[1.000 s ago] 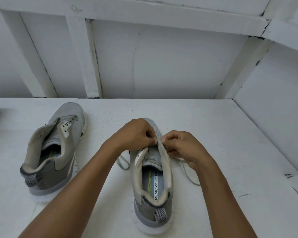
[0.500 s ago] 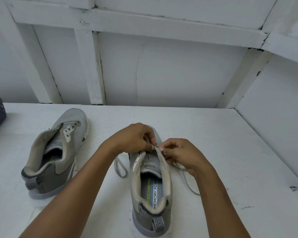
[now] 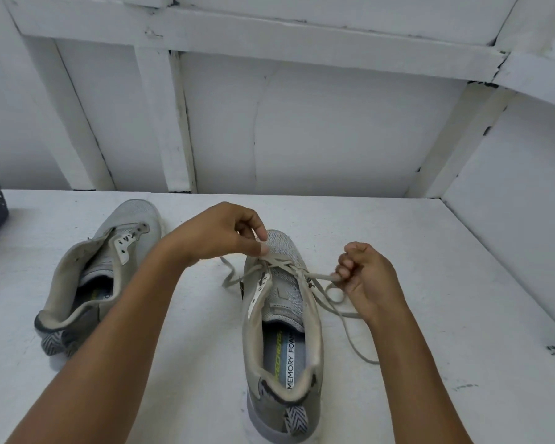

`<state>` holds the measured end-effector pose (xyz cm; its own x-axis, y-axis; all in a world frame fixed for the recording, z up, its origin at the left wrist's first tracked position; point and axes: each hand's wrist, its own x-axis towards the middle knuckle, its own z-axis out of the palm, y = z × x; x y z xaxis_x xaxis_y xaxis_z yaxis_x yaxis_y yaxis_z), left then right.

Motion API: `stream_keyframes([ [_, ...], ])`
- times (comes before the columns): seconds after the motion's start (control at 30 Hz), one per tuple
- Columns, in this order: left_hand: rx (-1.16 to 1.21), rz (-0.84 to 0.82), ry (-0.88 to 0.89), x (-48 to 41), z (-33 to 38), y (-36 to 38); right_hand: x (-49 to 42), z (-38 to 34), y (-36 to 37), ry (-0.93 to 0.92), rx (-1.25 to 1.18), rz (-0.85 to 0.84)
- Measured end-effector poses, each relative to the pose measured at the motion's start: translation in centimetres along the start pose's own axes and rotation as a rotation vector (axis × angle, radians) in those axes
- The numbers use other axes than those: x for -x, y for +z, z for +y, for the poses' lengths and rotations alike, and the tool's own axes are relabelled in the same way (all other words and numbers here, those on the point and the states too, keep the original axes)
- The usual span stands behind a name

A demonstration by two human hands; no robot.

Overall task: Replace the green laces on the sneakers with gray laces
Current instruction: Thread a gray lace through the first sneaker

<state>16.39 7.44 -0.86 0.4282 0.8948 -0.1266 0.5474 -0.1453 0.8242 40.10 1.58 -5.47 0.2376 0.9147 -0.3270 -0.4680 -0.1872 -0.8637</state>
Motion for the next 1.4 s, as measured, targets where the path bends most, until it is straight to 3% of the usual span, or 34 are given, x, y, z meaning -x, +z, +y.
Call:
stream_keyframes([
  [0.07, -0.053, -0.006, -0.001, 0.2, -0.1, -0.5, 0.1, -0.8, -0.6, -0.067, 0.324, -0.047],
  [0.13, -0.114, -0.012, 0.005, 0.2, -0.1, -0.8, 0.6, -1.3, -1.1, -0.089, 0.712, -0.206],
  [0.2, -0.202, -0.009, 0.003, 0.2, 0.0, -0.9, 1.2, -1.3, -1.3, -0.057, 0.903, -0.384],
  [0.3, -0.336, -0.048, -0.028, 0.1, -0.1, -0.6, 1.1, -0.8, -1.0, -0.060, 0.792, -0.417],
  [0.43, -0.429, -0.073, -0.038, 0.3, -0.8, 0.0, 0.9, -1.3, -0.3, 0.056, 0.126, -0.313],
  [0.5, -0.423, -0.015, -0.040, 0.2, -0.9, 0.0, 0.7, -1.4, -0.3, 0.082, -0.041, -0.247],
  [0.57, -0.414, 0.084, -0.015, 0.1, -0.8, -0.1, 0.4, -1.3, -0.5, 0.055, 0.101, -0.164],
  [0.63, -0.374, 0.185, 0.032, 0.0, -0.5, -0.2, 0.3, -1.3, -0.9, -0.005, 0.404, -0.149],
  [0.7, -0.292, 0.263, 0.077, -0.1, -0.2, 0.0, 0.6, -1.4, -1.3, -0.026, 0.737, -0.262],
  [0.77, -0.207, 0.314, 0.107, -0.1, -0.1, 0.2, 0.9, -1.0, -1.3, -0.008, 0.917, -0.429],
  [0.83, -0.143, 0.344, 0.138, -0.1, 0.0, 0.5, 0.8, -0.7, -1.0, -0.031, 0.805, -0.456],
  [1.0, -0.132, 0.340, 0.182, -0.1, -0.1, 0.9, 0.2, -1.1, -0.3, 0.106, 0.019, -0.293],
  [1.07, -0.151, 0.275, 0.177, 0.0, -0.4, 1.0, -0.2, -0.9, -0.4, 0.119, 0.077, -0.206],
  [1.13, -0.140, 0.195, 0.184, 0.0, -0.7, 1.1, -0.5, -0.4, -0.7, 0.090, 0.295, -0.139],
  [1.2, -0.124, 0.118, 0.199, 0.0, -0.9, 1.3, -0.5, 0.0, -1.0, 0.059, 0.532, -0.189],
  [1.27, -0.113, 0.049, 0.209, 0.0, -1.0, 1.5, -0.1, 0.0, -1.2, 0.058, 0.765, -0.342],
  [1.33, -0.138, -0.024, 0.187, -0.1, -1.1, 1.6, 0.2, 0.1, -1.1, 0.054, 0.800, -0.457],
  [1.4, -0.196, -0.103, 0.157, -0.1, -1.2, 1.7, 0.3, 0.0, -0.7, 0.010, 0.660, -0.429],
])
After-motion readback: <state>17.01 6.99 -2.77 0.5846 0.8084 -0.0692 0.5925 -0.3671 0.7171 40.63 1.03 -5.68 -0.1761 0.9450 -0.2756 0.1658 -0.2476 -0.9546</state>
